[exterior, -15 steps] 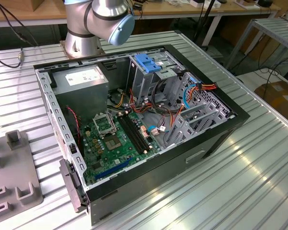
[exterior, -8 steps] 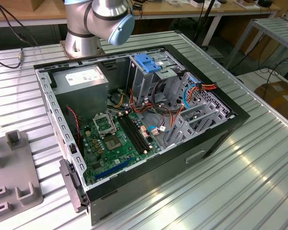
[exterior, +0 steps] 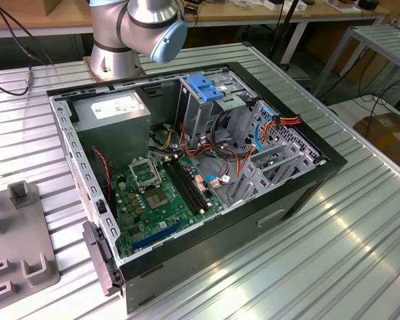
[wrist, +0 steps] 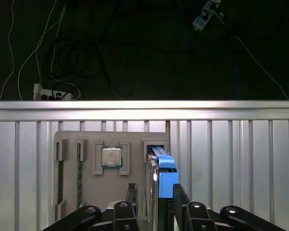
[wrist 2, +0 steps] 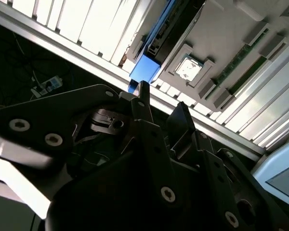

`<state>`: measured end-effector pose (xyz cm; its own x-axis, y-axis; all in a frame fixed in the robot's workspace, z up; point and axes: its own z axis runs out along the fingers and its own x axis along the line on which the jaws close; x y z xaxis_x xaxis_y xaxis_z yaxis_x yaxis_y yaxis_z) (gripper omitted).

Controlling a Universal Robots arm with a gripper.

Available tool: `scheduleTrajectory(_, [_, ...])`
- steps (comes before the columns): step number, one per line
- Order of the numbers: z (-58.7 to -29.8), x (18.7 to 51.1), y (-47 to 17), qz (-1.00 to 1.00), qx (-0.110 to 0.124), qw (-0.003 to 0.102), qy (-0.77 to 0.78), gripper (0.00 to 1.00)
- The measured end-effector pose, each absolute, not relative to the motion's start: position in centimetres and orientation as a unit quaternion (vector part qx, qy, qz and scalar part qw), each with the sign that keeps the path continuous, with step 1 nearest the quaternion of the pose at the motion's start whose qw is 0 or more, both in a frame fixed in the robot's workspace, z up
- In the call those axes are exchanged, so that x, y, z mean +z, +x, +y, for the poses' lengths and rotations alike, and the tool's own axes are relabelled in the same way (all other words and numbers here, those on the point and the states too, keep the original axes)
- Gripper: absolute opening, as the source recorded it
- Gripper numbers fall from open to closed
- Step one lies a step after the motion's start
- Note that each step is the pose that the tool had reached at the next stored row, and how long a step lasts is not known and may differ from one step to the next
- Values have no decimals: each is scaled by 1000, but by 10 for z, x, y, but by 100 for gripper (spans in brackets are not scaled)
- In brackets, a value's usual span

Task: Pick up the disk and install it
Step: 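Pick up the disk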

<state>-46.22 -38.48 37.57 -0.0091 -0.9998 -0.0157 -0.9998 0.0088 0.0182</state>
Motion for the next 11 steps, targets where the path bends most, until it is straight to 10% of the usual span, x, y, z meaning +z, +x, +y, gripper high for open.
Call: scheduleTrajectory(11, [-383, 374, -461, -710, -11, 0, 704, 42])
